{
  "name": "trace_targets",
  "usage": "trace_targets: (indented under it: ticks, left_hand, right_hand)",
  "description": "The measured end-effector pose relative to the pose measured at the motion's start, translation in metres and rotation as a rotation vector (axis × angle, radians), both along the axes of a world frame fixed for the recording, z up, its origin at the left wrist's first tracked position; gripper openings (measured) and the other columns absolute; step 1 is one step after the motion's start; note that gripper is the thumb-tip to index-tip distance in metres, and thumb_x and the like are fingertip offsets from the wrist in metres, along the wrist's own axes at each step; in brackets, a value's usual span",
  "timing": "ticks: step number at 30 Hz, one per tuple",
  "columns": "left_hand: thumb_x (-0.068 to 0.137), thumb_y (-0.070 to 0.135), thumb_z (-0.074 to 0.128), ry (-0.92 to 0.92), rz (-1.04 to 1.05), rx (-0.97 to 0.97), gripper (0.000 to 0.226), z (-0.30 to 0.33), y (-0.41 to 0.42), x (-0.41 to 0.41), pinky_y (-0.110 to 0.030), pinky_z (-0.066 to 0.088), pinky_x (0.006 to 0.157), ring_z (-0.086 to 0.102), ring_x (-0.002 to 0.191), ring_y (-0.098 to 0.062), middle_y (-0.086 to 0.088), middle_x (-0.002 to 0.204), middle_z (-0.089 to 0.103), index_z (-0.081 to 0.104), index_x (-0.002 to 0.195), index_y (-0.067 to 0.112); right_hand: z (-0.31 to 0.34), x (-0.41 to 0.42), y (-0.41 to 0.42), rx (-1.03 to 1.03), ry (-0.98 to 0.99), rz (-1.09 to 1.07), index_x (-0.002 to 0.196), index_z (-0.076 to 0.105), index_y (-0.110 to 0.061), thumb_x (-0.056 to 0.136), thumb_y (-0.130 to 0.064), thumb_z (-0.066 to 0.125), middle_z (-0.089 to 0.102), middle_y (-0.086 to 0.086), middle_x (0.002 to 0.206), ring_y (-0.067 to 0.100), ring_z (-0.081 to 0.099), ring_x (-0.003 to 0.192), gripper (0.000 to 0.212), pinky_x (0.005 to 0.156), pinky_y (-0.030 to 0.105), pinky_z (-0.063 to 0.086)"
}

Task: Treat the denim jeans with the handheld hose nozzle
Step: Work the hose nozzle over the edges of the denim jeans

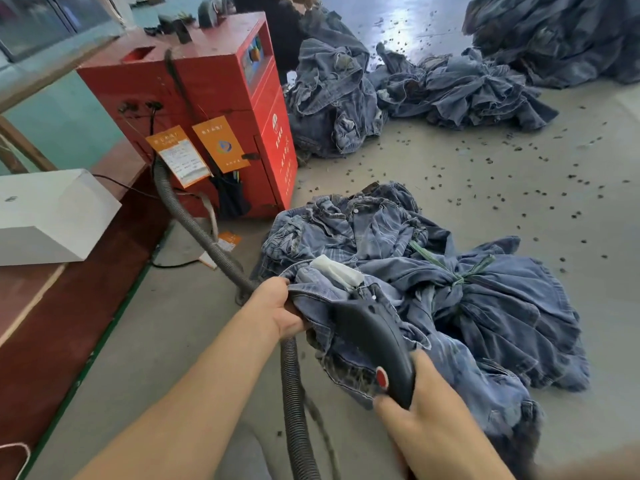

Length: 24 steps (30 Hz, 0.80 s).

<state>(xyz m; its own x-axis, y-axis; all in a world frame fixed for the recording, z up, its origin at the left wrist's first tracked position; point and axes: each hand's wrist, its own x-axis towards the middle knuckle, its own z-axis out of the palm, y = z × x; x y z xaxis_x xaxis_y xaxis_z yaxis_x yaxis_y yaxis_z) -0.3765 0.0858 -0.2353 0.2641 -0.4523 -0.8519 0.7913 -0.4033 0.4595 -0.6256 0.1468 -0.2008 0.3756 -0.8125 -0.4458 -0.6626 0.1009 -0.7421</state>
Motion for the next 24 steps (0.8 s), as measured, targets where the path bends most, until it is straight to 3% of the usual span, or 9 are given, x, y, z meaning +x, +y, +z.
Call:
trace_targets:
  ticks: [2, 4, 6, 10, 13, 16, 18, 21, 24]
  left_hand:
    - [0.112, 0.029, 0.028, 0.011, -0.013, 0.007, 0.047, 0.001, 0.004, 0.000, -0.053, 0.055, 0.064, 0.072, 0.085, -0.039, -0.028, 0.094, 0.075, 0.065, 0.117, 0.002]
    - [0.112, 0.030, 0.026, 0.034, -0.008, 0.000, 0.049, 0.004, 0.007, 0.000, -0.054, 0.056, 0.064, 0.073, 0.085, -0.041, -0.029, 0.097, 0.075, 0.064, 0.119, 0.000]
    - [0.112, 0.027, 0.026, 0.059, 0.022, -0.038, 0.049, 0.009, 0.008, 0.003, -0.059, 0.052, 0.072, 0.069, 0.094, -0.042, -0.031, 0.102, 0.073, 0.064, 0.119, -0.003]
    - [0.113, 0.025, 0.024, 0.088, 0.106, -0.093, 0.049, 0.017, -0.001, 0.004, -0.060, 0.046, 0.086, 0.064, 0.105, -0.044, -0.031, 0.113, 0.068, 0.061, 0.124, -0.005]
    - [0.113, 0.025, 0.023, 0.066, 0.113, -0.092, 0.049, 0.020, -0.008, -0.002, -0.058, 0.048, 0.073, 0.065, 0.092, -0.042, -0.029, 0.101, 0.071, 0.062, 0.117, -0.005]
    - [0.113, 0.023, 0.027, 0.042, 0.093, -0.069, 0.046, 0.024, -0.009, -0.009, -0.055, 0.048, 0.066, 0.066, 0.086, -0.040, -0.027, 0.089, 0.073, 0.063, 0.104, -0.005]
    - [0.112, 0.018, 0.032, 0.007, 0.121, -0.067, 0.039, 0.026, -0.008, -0.011, -0.051, 0.050, 0.069, 0.065, 0.087, -0.036, -0.022, 0.099, 0.070, 0.063, 0.102, -0.003]
    - [0.111, 0.014, 0.029, -0.019, 0.141, -0.073, 0.038, 0.026, -0.009, -0.005, -0.049, 0.050, 0.086, 0.064, 0.114, -0.034, -0.020, 0.125, 0.066, 0.064, 0.123, 0.004]
    - [0.112, 0.014, 0.026, -0.023, 0.157, -0.064, 0.042, 0.026, -0.008, 0.003, -0.047, 0.049, 0.087, 0.060, 0.126, -0.034, -0.019, 0.135, 0.064, 0.060, 0.136, 0.006]
  right_hand:
    - [0.000, 0.009, -0.020, 0.030, -0.099, -0.096, 0.097, 0.047, -0.022, 0.092, -0.019, 0.065, 0.062, 0.002, 0.065, 0.008, 0.054, 0.043, 0.019, 0.045, 0.021, 0.041]
    - [0.007, 0.008, -0.044, 0.045, -0.237, -0.270, 0.102, 0.046, -0.013, 0.095, -0.010, 0.061, 0.059, 0.014, 0.061, 0.023, 0.054, 0.043, 0.017, 0.046, 0.034, 0.045]
    - [0.014, -0.008, -0.054, 0.060, -0.314, -0.349, 0.103, 0.046, -0.009, 0.096, -0.006, 0.060, 0.055, 0.018, 0.058, 0.028, 0.051, 0.045, 0.016, 0.049, 0.040, 0.046]
    - [0.010, -0.037, -0.028, 0.089, -0.180, -0.221, 0.098, 0.049, -0.010, 0.091, -0.012, 0.066, 0.063, 0.016, 0.058, 0.028, 0.057, 0.044, 0.018, 0.050, 0.038, 0.049]
    - [-0.007, -0.026, -0.011, 0.075, -0.060, -0.091, 0.096, 0.052, -0.021, 0.086, -0.020, 0.071, 0.065, 0.006, 0.064, 0.019, 0.058, 0.050, 0.021, 0.055, 0.031, 0.046]
    - [-0.016, -0.002, -0.031, 0.133, -0.182, -0.187, 0.096, 0.048, -0.014, 0.091, -0.010, 0.060, 0.058, 0.005, 0.057, 0.021, 0.053, 0.046, 0.014, 0.048, 0.031, 0.043]
    - [-0.013, 0.006, -0.049, 0.131, -0.290, -0.286, 0.099, 0.045, -0.009, 0.093, -0.004, 0.057, 0.054, 0.011, 0.056, 0.025, 0.049, 0.043, 0.015, 0.045, 0.034, 0.043]
    - [-0.008, -0.004, -0.054, 0.043, -0.303, -0.363, 0.101, 0.046, -0.011, 0.094, -0.007, 0.061, 0.056, 0.014, 0.055, 0.026, 0.051, 0.041, 0.017, 0.044, 0.038, 0.047]
    - [-0.003, -0.026, -0.048, 0.031, -0.289, -0.458, 0.103, 0.048, -0.007, 0.092, -0.004, 0.061, 0.057, 0.020, 0.054, 0.028, 0.051, 0.040, 0.018, 0.045, 0.041, 0.048]
